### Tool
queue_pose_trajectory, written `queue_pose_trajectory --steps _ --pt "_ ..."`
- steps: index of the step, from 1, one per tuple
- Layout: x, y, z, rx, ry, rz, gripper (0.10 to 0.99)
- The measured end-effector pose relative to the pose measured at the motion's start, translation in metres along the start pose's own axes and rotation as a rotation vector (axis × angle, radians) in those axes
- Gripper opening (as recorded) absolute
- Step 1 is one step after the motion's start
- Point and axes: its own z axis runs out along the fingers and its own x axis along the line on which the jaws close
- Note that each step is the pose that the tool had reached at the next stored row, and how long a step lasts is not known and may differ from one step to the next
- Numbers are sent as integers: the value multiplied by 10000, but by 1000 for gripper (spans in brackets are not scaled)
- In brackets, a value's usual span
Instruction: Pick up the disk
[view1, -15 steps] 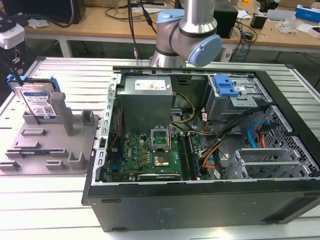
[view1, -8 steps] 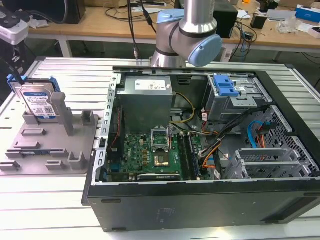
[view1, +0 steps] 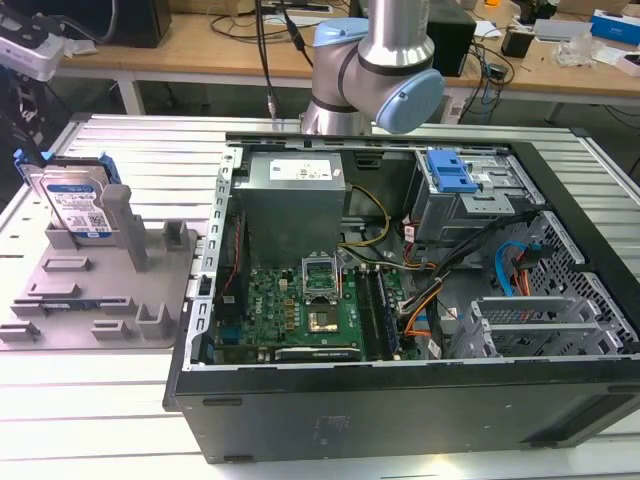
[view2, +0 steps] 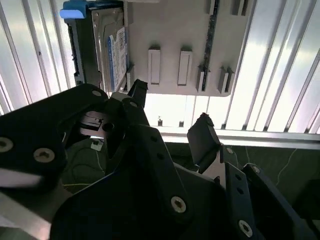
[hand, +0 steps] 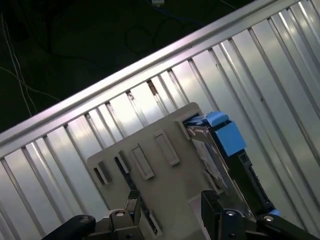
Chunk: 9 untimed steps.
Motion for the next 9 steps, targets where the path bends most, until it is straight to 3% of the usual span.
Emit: queue_pose_trajectory --steps 6,9 --pt "-3 -6 3 -16 27 -1215 600" --pt "-6 -12 7 -28 47 -2081 600"
